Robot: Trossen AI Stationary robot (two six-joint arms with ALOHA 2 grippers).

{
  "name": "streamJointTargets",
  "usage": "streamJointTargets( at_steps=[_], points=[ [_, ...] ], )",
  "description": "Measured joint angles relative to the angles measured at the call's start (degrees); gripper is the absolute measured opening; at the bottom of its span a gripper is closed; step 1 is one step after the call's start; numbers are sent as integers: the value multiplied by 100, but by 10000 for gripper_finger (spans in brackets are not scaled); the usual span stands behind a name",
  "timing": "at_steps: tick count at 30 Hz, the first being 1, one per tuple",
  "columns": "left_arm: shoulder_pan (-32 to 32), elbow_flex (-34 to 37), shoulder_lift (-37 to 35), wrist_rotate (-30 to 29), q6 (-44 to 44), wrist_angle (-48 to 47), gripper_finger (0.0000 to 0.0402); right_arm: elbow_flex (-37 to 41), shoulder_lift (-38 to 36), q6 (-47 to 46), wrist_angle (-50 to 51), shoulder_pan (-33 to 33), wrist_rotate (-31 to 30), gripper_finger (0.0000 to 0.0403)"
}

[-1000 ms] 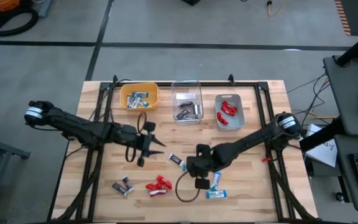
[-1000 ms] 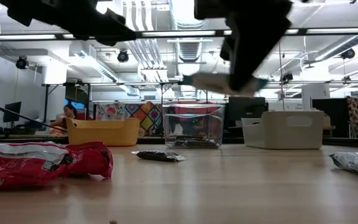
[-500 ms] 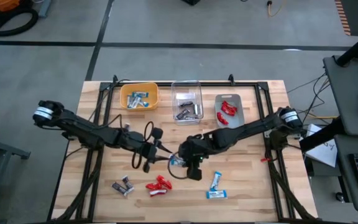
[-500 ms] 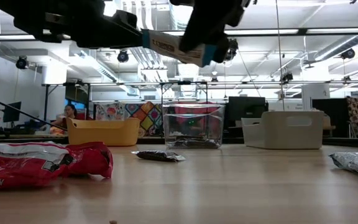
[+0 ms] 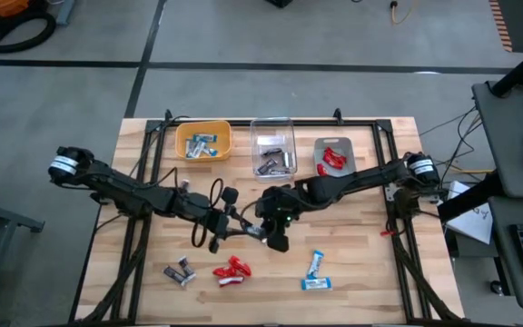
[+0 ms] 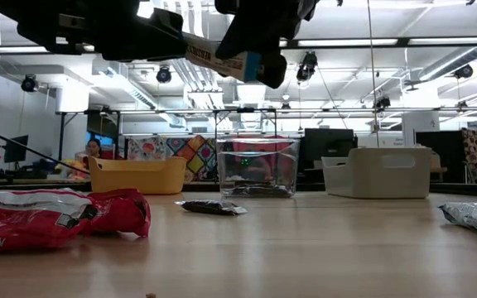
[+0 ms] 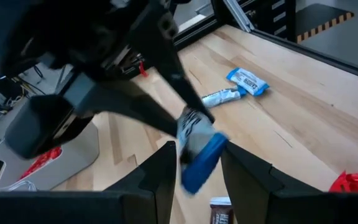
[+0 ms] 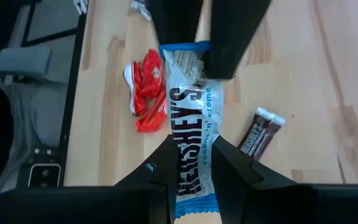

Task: Sort candy
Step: Put the white chocolate into the yellow bin

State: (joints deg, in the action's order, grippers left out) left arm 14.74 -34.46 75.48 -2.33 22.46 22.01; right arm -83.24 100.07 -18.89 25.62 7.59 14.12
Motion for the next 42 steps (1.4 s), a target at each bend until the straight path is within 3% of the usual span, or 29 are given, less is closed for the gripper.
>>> streamJointTargets(
  at_steps=[7,14,18,25,30,35,42],
  points=[
    [2,0,10,-15,0,1,106,0,0,58,-196,-142,156,69],
    [0,0,13,-24,0,55,18,0,2,187,-204,-137,146,86],
    [0,0,13,-178,-30,67,14,0,2,167,-211,-165,132,110],
    [1,-2,-111,-933,-68,-295,4,0,-129,159,146,-350,101,165],
    [-132,-4,-382,-2033,-367,-1056,3,0,-367,89,808,-526,-153,194],
    [-544,-7,-781,-2828,-920,-2062,3,0,-627,15,1160,-588,-771,200],
    [-1408,-4,-1504,-3411,-1820,-3492,2,0,-870,6,1179,-583,-823,201]
  ],
)
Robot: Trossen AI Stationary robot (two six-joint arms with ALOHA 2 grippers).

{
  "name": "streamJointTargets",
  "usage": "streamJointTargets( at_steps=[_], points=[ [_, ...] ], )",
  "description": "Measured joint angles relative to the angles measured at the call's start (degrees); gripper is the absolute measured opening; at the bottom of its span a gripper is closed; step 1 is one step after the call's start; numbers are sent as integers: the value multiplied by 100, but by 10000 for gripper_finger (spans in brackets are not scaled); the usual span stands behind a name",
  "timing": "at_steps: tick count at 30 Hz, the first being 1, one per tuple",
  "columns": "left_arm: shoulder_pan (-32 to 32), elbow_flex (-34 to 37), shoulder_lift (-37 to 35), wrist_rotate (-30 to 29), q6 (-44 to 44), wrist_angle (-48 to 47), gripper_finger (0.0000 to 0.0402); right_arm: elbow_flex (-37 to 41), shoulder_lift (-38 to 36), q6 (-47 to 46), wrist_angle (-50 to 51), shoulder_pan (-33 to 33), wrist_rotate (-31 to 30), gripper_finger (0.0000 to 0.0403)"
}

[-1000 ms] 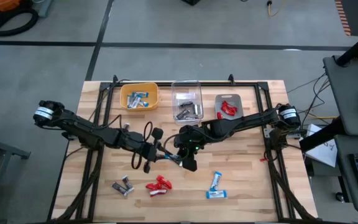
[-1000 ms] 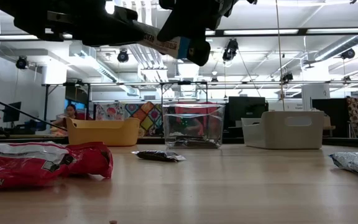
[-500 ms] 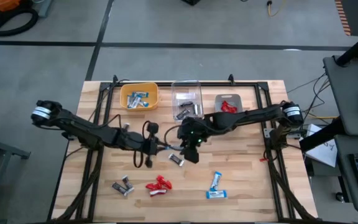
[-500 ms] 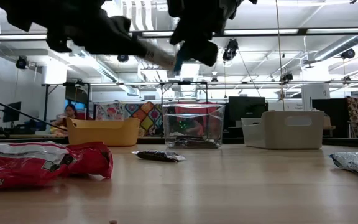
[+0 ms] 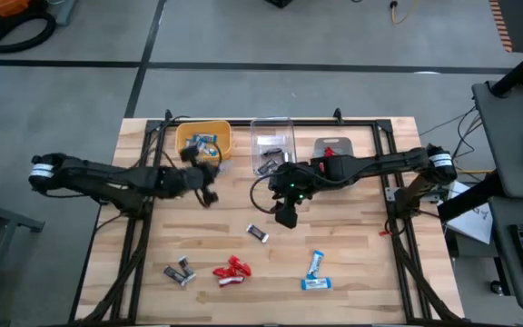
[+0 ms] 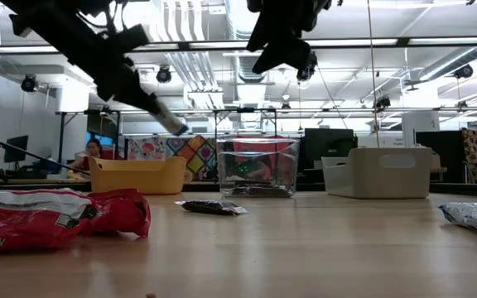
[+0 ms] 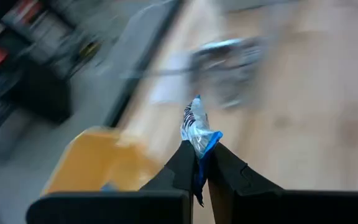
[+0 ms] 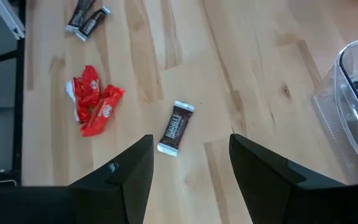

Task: Sort candy
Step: Put the white chocolate into the yellow bin, then put the brown chocolate into the transparent bin

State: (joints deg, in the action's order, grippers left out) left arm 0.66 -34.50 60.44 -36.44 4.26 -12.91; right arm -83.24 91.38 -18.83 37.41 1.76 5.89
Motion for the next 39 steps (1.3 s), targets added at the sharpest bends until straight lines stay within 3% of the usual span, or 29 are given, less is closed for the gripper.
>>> streamJointTargets(
  at_steps=[4,9,13,18,30,39],
  points=[
    [-772,0,-293,22,-298,-494,2,0,-7,49,4,-4,-3,201],
    [-1999,0,-374,500,-322,-726,2,0,21,148,2,-4,-9,201],
    [-3015,0,-157,1187,-289,-747,2,0,26,149,-4,-4,-9,201],
    [-3811,-52,234,1269,-382,-751,2,0,25,197,-12,-4,-13,201],
    [-3929,-419,876,1304,-399,-768,43,0,26,189,-37,13,-247,201],
    [-3919,-459,912,1306,-533,-843,79,15,78,134,-42,130,-466,201]
  ],
)
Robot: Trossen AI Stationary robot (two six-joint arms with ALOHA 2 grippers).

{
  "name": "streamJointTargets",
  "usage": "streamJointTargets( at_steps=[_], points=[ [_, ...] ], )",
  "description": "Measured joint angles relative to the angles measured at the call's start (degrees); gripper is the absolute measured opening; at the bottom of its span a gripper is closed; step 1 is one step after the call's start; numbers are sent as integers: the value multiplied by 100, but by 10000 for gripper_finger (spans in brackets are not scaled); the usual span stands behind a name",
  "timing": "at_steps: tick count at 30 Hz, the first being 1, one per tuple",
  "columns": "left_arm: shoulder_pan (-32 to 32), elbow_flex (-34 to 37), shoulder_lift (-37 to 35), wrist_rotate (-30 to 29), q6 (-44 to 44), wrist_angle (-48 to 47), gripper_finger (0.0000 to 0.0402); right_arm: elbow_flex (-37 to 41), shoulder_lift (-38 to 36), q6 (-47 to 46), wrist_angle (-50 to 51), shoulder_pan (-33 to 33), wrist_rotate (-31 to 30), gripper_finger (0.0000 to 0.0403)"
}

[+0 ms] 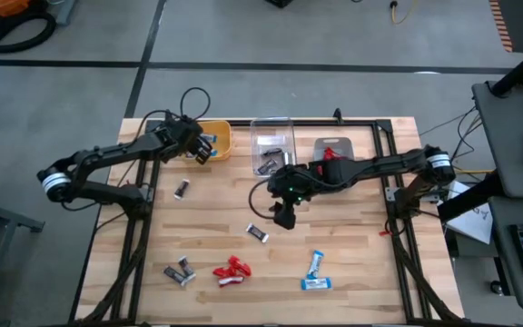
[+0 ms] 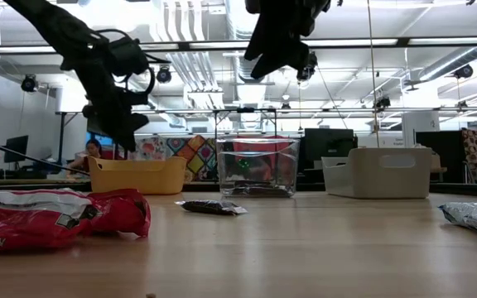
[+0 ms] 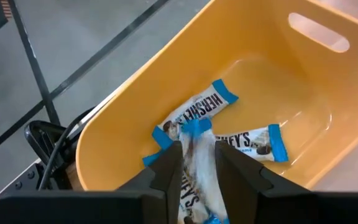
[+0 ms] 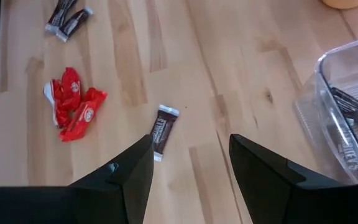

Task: Sort candy
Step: Put the brown chocolate into the transparent bin

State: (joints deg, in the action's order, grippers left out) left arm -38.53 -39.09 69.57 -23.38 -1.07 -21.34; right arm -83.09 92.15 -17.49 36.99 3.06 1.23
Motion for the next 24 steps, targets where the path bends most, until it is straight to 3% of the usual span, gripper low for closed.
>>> streamJointTargets(
  at_steps=[9,24],
  points=[
    [560,13,-261,41,-408,-72,88,519,123,185,-921,341,-24,201],
    [3214,22,-842,-5,-717,357,88,2143,824,582,-3882,993,-1267,201]
  ],
)
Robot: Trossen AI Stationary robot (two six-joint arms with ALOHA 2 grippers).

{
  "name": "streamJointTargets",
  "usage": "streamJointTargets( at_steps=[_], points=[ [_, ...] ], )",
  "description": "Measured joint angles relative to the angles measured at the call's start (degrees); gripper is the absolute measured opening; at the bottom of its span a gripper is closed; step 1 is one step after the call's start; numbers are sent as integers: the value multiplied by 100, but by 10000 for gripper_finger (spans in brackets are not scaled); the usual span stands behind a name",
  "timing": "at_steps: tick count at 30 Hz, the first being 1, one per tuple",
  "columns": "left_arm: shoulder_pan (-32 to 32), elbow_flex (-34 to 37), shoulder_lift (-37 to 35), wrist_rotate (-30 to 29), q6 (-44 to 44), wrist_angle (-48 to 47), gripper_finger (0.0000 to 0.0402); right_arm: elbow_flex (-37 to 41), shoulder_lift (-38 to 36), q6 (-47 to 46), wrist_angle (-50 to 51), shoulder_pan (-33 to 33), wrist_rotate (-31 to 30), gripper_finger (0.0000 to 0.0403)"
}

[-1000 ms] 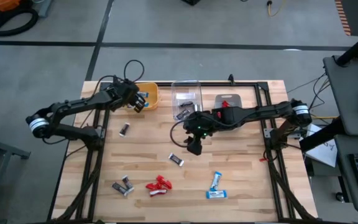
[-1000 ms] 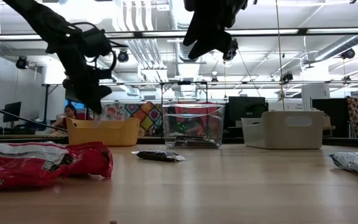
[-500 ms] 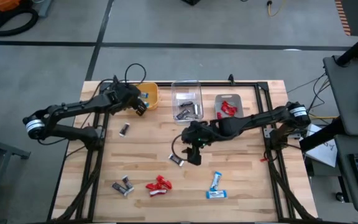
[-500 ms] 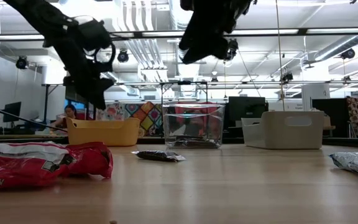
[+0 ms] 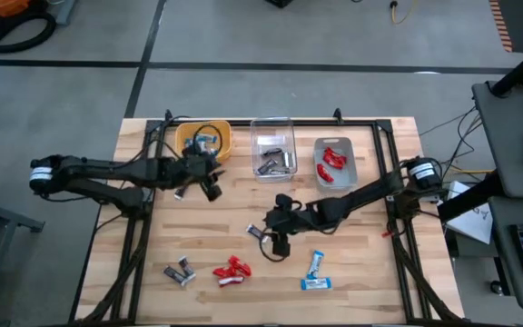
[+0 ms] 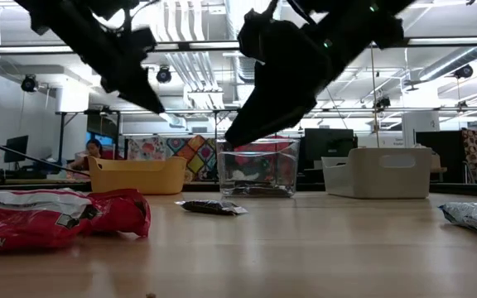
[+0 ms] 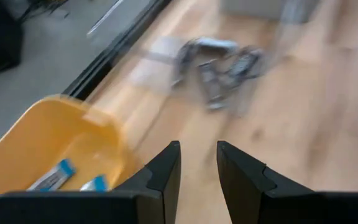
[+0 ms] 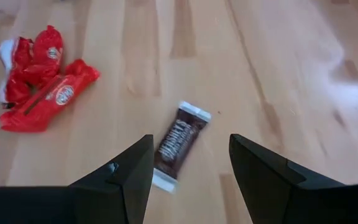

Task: Sort candy
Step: Put the brown chocolate into the transparent bin

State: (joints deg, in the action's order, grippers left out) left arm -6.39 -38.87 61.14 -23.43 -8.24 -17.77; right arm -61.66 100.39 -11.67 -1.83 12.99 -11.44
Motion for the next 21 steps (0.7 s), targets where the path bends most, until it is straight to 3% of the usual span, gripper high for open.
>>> streamJointTargets(
  at_steps=[6,12,21],
  points=[
    [609,0,0,-6,18,393,88,283,314,-29,-1139,192,-226,201],
    [710,0,4,-14,17,513,88,240,661,38,-1270,357,-961,201],
    [710,2,50,-21,19,529,88,196,1153,-199,-1650,363,-1076,201]
  ],
)
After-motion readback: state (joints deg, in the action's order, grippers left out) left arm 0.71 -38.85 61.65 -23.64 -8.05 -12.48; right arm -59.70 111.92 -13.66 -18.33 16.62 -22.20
